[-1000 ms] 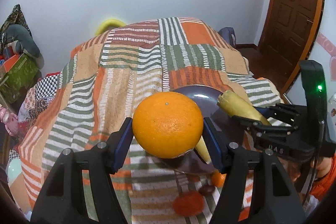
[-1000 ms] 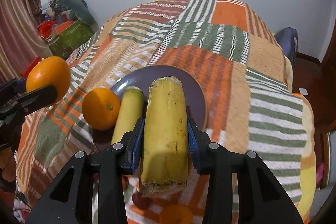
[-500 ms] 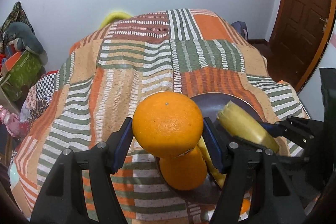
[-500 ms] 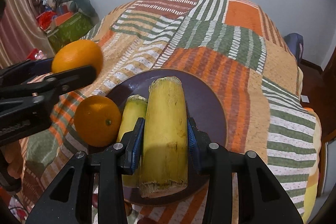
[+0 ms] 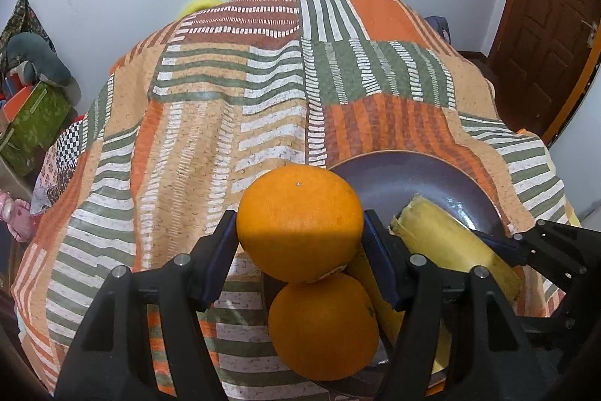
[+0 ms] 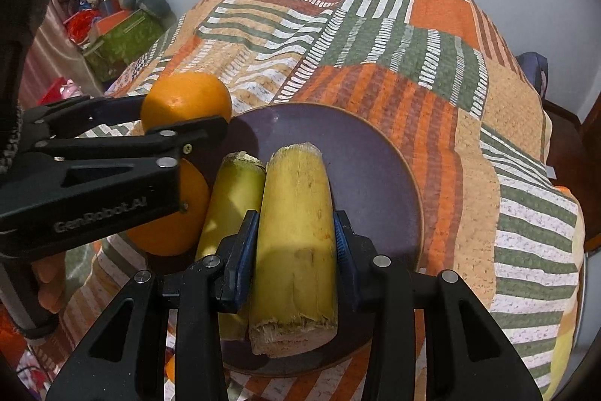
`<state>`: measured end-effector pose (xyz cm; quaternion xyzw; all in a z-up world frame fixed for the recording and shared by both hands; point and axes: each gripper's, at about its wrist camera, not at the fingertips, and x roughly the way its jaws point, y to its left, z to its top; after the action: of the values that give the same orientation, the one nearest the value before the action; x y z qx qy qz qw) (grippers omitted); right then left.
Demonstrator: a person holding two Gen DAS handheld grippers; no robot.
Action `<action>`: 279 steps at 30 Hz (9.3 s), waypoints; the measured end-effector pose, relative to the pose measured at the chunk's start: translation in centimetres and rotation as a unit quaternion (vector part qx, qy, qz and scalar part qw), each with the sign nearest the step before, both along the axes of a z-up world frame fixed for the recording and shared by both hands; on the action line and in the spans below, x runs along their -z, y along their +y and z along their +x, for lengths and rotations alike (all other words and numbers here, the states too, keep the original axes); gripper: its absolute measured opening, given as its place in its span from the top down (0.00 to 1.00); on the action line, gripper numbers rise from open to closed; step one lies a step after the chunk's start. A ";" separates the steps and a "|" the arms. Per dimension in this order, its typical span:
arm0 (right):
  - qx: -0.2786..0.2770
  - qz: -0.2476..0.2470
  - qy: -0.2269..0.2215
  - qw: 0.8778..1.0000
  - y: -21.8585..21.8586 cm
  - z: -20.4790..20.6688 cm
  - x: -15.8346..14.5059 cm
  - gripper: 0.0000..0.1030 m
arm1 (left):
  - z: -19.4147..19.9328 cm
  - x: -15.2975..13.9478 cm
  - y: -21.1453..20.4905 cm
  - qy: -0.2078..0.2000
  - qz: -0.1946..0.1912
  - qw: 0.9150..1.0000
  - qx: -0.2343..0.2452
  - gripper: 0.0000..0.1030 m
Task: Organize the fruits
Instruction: 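Carry the squash beside the banana while the left tool lowers the orange onto the plate, then open the right tool to release the squash while the left tool releases the orange, then close the right tool on a red tomato while the left tool grasps another tomato, then carry both red tomatoes over the purple plate with both tools, then lower the tomatoes onto the plate and open both tools, then move both tools down to the small mandarins on the quilt, then close the right tool on a mandarin while the left tool grasps another mandarin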
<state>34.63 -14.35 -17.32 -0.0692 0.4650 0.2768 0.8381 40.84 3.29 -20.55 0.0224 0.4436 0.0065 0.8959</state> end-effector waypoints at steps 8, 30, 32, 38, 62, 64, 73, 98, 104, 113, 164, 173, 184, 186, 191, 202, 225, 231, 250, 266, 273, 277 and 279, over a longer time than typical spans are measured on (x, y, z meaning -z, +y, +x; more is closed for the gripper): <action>0.001 0.002 0.009 1.000 -0.2 0.1 0.3 0.65 | 0.0 0.8 0.1 0.012 -0.001 1.000 0.003 0.37; 0.009 0.002 -0.031 0.999 -1.7 -2.2 -3.7 0.65 | -7.2 -5.3 1.3 -0.057 -0.007 0.998 0.017 0.35; 0.010 0.002 -0.040 0.999 -1.8 -2.9 -4.4 0.65 | -8.3 -6.0 1.5 -0.064 -0.010 0.998 0.018 0.35; 0.008 0.007 -0.067 0.998 -2.3 -5.3 -6.6 0.65 | -12.2 -8.1 1.9 -0.085 -0.016 0.996 0.024 0.31; 0.007 0.033 -0.046 0.998 -4.6 -15.1 -6.3 0.53 | -24.1 -9.6 1.8 -0.080 -0.032 0.996 0.036 0.15; 0.007 0.033 -0.033 0.999 -4.4 -15.7 -5.3 0.53 | -24.4 -9.2 1.9 -0.075 -0.031 0.996 0.036 0.15; -0.002 0.017 0.021 1.000 -3.9 -17.6 -1.1 0.53 | -25.0 -7.2 2.2 -0.045 -0.038 0.998 0.036 0.15; 0.020 0.068 -0.004 0.997 -6.0 -15.3 -2.9 0.55 | -19.3 -0.3 0.0 0.037 -0.045 0.997 0.048 0.15; 0.035 0.066 -0.024 0.997 -6.7 -14.0 -3.5 0.55 | -17.2 1.4 -0.9 0.060 -0.048 0.995 0.057 0.32; 0.051 0.067 -0.015 0.996 -7.8 -12.5 -2.8 0.55 | -15.5 2.7 -1.5 0.074 -0.067 0.993 0.068 0.48; 0.033 0.074 -0.112 0.990 -5.3 -1.9 -7.6 0.55 | -6.3 -5.8 -2.5 -0.050 -0.070 0.994 0.064 0.54; 0.029 0.047 -0.090 0.994 -3.8 0.6 -5.4 0.55 | -3.5 -3.9 -2.2 -0.031 -0.075 0.995 0.056 0.54; 0.027 0.005 -0.049 0.998 -3.2 2.0 -2.5 0.55 | -1.9 -1.2 -2.9 -0.001 -0.072 0.996 0.058 0.54; 0.026 0.002 -0.046 0.999 -3.1 2.1 -2.3 0.55 | -1.9 -1.1 -3.0 -0.005 -0.069 0.996 0.059 0.54; 0.025 0.000 -0.031 0.999 -3.0 2.7 -1.4 0.55 | -1.8 -1.1 -3.2 -0.010 -0.061 0.996 0.060 0.53; 0.020 0.002 -0.016 1.000 -2.9 2.5 -1.1 0.54 | -2.3 -1.2 -2.7 -0.008 -0.075 0.996 0.056 0.47; 0.044 0.036 -0.114 0.992 -7.4 -4.7 -8.4 0.34 | -10.4 -6.6 -2.3 -0.051 -0.062 0.995 0.061 0.31; 0.045 0.032 -0.111 0.992 -8.6 -6.9 -8.2 0.32 | -12.7 -6.5 -2.3 -0.034 -0.072 0.995 0.064 0.17; 0.066 0.042 -0.018 0.997 -10.6 -10.1 -1.7 0.32 | -15.0 -1.5 -4.1 0.038 -0.080 0.992 0.087 0.17; 0.041 0.031 0.021 0.998 -9.6 -9.4 1.4 0.51 | -13.5 1.7 -6.4 0.082 -0.082 0.986 0.119 0.47; 0.041 0.029 0.024 0.998 -9.4 -8.7 2.1 0.53 | -12.5 2.5 -6.7 0.089 -0.084 0.986 0.117 0.49; 0.040 0.029 0.023 0.999 -9.1 -8.4 2.1 0.53 | -12.0 3.0 -6.7 0.094 -0.086 0.985 0.113 0.54; 0.038 0.026 0.019 0.999 -9.0 -8.4 2.2 0.53 | -11.8 3.3 -6.7 0.096 -0.087 0.985 0.112 0.56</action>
<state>26.19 -23.31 -19.49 -0.0244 0.4757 0.2582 0.8405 29.07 -3.43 -23.82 -0.0058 0.5214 -0.1342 0.8427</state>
